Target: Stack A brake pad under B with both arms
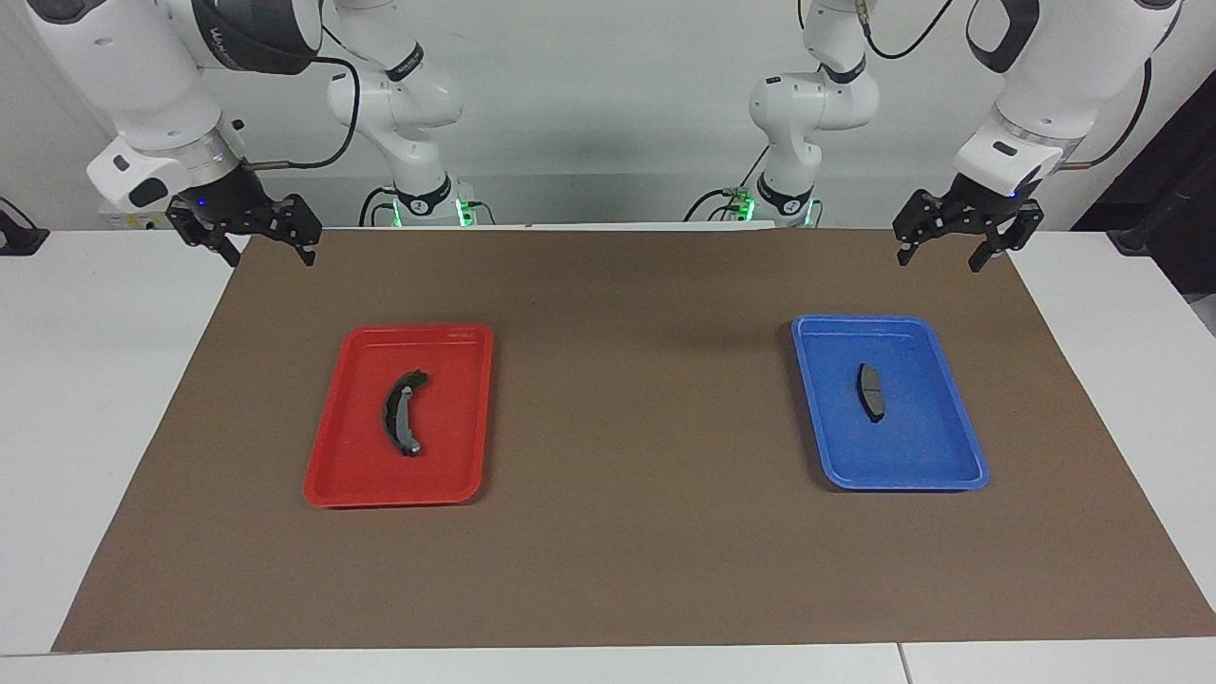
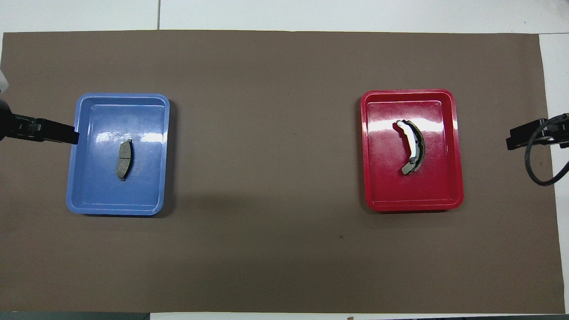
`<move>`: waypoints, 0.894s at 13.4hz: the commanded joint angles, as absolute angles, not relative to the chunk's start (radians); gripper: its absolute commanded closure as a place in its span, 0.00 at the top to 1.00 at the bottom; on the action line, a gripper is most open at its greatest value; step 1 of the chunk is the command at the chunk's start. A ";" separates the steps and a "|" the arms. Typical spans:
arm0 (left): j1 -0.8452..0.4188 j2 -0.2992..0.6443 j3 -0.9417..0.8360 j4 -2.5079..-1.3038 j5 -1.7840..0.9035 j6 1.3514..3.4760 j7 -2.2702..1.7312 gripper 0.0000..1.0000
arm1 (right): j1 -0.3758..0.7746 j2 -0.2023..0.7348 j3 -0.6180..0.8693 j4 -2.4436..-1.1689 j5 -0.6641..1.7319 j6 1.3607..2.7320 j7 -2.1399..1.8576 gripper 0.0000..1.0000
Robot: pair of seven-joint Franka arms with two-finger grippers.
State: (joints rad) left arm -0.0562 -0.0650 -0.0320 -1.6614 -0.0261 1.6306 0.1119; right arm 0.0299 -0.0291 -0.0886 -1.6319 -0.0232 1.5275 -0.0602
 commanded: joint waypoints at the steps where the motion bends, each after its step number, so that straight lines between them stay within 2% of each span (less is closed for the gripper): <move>1: -0.081 -0.061 -0.011 -1.646 -0.012 1.605 0.097 1.00 | 0.012 -0.029 -0.075 -1.626 -0.018 1.511 -0.052 1.00; 7: -0.081 -0.058 -0.008 -1.643 -0.014 1.606 0.097 1.00 | 0.012 -0.038 -0.074 -1.649 -0.018 1.523 -0.052 1.00; 12: -0.081 -0.061 -0.005 -1.652 -0.014 1.608 0.106 1.00 | 0.012 -0.031 -0.038 -1.784 -0.017 1.699 -0.045 1.00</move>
